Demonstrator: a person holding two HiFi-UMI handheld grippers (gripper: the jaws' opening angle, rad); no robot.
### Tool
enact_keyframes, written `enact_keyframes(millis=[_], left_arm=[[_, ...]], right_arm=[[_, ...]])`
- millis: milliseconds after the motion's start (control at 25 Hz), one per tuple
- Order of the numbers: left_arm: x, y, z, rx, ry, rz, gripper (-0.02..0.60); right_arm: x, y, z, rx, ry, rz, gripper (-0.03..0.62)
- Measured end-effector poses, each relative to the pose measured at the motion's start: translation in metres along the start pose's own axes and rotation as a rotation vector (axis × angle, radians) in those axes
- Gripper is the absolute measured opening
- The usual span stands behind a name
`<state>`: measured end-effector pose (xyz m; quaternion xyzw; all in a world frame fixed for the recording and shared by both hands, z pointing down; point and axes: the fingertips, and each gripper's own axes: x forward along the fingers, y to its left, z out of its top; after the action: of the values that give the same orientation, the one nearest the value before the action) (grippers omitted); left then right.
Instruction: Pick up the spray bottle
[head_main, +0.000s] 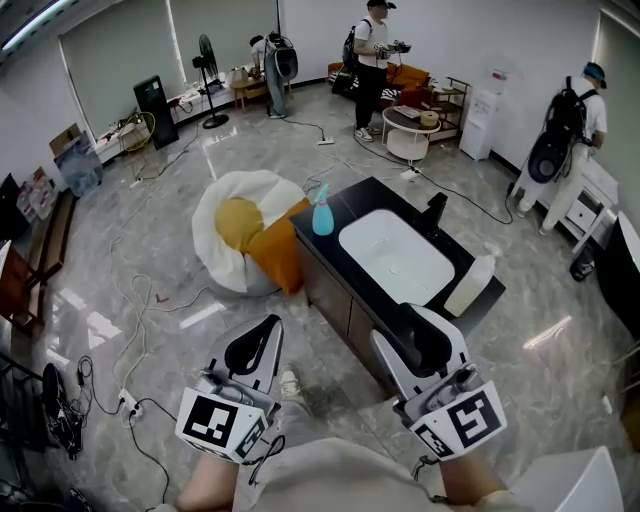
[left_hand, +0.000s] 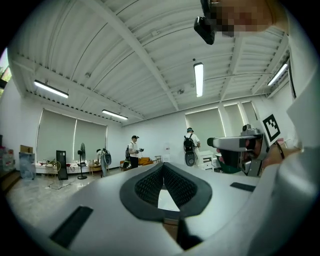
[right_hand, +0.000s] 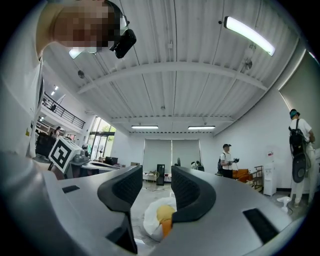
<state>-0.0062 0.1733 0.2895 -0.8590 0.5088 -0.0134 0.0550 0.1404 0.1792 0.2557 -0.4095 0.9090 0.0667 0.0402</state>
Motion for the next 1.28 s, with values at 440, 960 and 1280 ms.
enact_keyframes(millis=[440,960,1280], left_arm=[[0.090,0.103,-0.025,-0.004,0.032,-0.048,0.020],[0.223,0.254,-0.055,0.003,0.074,-0.132,0.020],[0.263,0.336,-0.076,-0.003,0.094,-0.153,0.020]], right_arm=[[0.129,-0.047,-0.039,0.024,0.035,-0.025,0.209],[0.315,-0.100,-0.053,-0.008,0.092,-0.074,0.224],[0.403,-0.119,-0.075,0.002,0.122,-0.138,0.241]])
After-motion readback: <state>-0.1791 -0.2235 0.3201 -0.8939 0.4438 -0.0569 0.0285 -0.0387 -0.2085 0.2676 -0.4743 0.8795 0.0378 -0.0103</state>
